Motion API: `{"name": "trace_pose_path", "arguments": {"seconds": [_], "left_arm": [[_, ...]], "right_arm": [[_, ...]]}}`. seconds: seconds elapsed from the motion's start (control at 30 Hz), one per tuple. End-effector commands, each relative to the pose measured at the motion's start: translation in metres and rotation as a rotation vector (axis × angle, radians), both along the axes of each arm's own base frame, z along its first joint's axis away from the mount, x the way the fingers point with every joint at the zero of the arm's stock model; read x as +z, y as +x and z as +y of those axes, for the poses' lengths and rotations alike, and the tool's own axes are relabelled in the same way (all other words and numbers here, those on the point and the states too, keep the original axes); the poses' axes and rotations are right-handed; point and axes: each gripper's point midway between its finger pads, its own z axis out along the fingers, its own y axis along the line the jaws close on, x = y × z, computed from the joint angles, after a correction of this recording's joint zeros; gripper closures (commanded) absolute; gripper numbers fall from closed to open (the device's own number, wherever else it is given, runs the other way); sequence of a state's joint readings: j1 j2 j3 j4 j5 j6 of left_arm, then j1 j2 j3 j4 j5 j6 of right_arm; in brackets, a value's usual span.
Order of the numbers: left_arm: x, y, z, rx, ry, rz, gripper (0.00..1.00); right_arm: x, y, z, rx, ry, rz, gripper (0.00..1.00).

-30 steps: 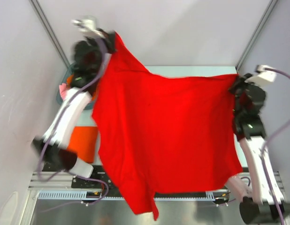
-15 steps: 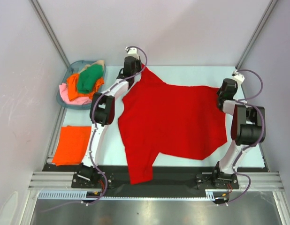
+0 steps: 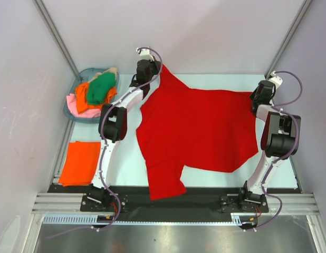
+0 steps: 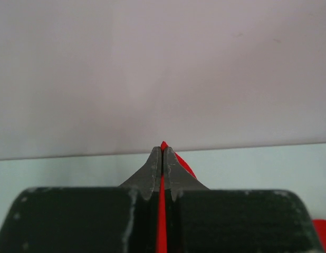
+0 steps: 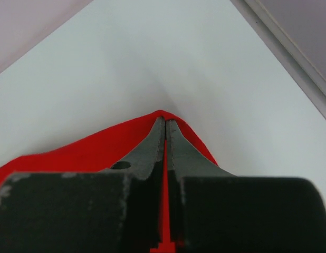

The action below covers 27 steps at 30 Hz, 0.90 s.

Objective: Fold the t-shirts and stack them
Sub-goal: Flatten the tshirt out

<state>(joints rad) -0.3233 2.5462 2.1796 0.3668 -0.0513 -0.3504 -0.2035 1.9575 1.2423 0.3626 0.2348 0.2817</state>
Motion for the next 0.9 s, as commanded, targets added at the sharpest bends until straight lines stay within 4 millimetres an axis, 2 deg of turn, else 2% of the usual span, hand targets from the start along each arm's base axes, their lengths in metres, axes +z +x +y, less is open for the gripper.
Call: {"name": "trace_pose_path", "arguments": {"seconds": [0.0,0.03,0.07,0.1,0.13,0.2,0.23,0.27,0.3,0.33,0.37,0.4,0.43,0.47,0.5,0.53,0.57,0.6,0.63,0.67,0.7,0.73,0.77,0.8,0.87], "left_arm": [[0.119,-0.032,0.001,-0.041,-0.058,-0.18,1.0],[0.16,-0.048,0.005,-0.044,-0.064,-0.236,1.0],[0.172,-0.057,0.007,-0.045,-0.057,-0.252,1.0],[0.18,-0.065,0.01,-0.042,-0.034,-0.26,0.99],[0.217,-0.083,0.016,-0.042,-0.038,-0.312,1.0],[0.242,-0.102,0.023,-0.037,-0.018,-0.341,1.0],[0.253,-0.111,0.027,-0.035,-0.013,-0.353,1.0],[0.292,-0.136,0.036,-0.031,-0.027,-0.413,1.0],[0.296,-0.144,0.039,-0.028,-0.014,-0.417,1.0],[0.311,-0.158,0.044,-0.025,-0.012,-0.435,1.0],[0.341,-0.183,0.05,-0.04,-0.017,-0.484,1.0],[0.35,-0.196,0.053,-0.046,-0.008,-0.499,1.0],[0.36,-0.208,0.056,-0.053,-0.007,-0.512,1.0],[0.37,-0.221,0.058,-0.06,-0.007,-0.531,1.0],[0.399,-0.249,0.068,-0.057,-0.022,-0.586,1.0],[0.405,-0.26,0.069,-0.068,-0.017,-0.587,1.0],[0.418,-0.274,0.074,-0.069,-0.019,-0.607,1.0],[0.442,-0.3,0.082,-0.071,-0.028,-0.658,0.99],[0.45,-0.313,0.085,-0.076,-0.029,-0.668,1.0],[0.459,-0.326,0.088,-0.077,-0.035,-0.686,1.0],[0.471,-0.34,0.093,-0.076,-0.034,-0.71,1.0],[0.484,-0.364,0.101,-0.076,-0.038,-0.735,1.0],[0.491,-0.375,0.105,-0.073,-0.037,-0.748,1.0],[0.502,-0.392,0.111,-0.069,-0.037,-0.775,1.0],[0.518,-0.427,0.124,-0.059,-0.043,-0.813,1.0]], "right_arm": [[0.068,-0.012,0.01,0.024,0.001,-0.122,1.0],[0.078,-0.017,0.01,0.024,-0.003,-0.135,1.0],[0.091,-0.022,0.012,0.03,-0.005,-0.154,1.0],[0.114,-0.033,0.016,0.038,-0.01,-0.185,1.0],[0.129,-0.04,0.018,0.044,-0.013,-0.211,1.0],[0.15,-0.053,0.024,0.058,-0.011,-0.24,1.0],[0.18,-0.067,0.028,0.066,-0.023,-0.295,1.0],[0.193,-0.075,0.03,0.068,-0.028,-0.314,1.0],[0.203,-0.085,0.032,0.073,-0.034,-0.323,1.0],[0.23,-0.101,0.036,0.078,-0.05,-0.375,1.0],[0.244,-0.112,0.037,0.073,-0.062,-0.397,1.0],[0.253,-0.123,0.038,0.066,-0.067,-0.402,1.0],[0.281,-0.145,0.042,0.063,-0.082,-0.467,1.0],[0.292,-0.156,0.044,0.062,-0.089,-0.491,1.0],[0.299,-0.166,0.046,0.064,-0.091,-0.504,1.0],[0.313,-0.179,0.049,0.067,-0.095,-0.535,1.0],[0.334,-0.199,0.053,0.067,-0.104,-0.59,1.0],[0.341,-0.21,0.058,0.076,-0.094,-0.604,1.0],[0.348,-0.219,0.061,0.084,-0.095,-0.621,1.0],[0.365,-0.239,0.066,0.091,-0.104,-0.658,1.0],[0.367,-0.247,0.069,0.097,-0.101,-0.656,1.0],[0.372,-0.256,0.071,0.098,-0.11,-0.664,1.0],[0.377,-0.266,0.073,0.101,-0.114,-0.667,1.0],[0.393,-0.285,0.078,0.108,-0.131,-0.711,1.0],[0.408,-0.304,0.083,0.116,-0.157,-0.741,1.0]]}}
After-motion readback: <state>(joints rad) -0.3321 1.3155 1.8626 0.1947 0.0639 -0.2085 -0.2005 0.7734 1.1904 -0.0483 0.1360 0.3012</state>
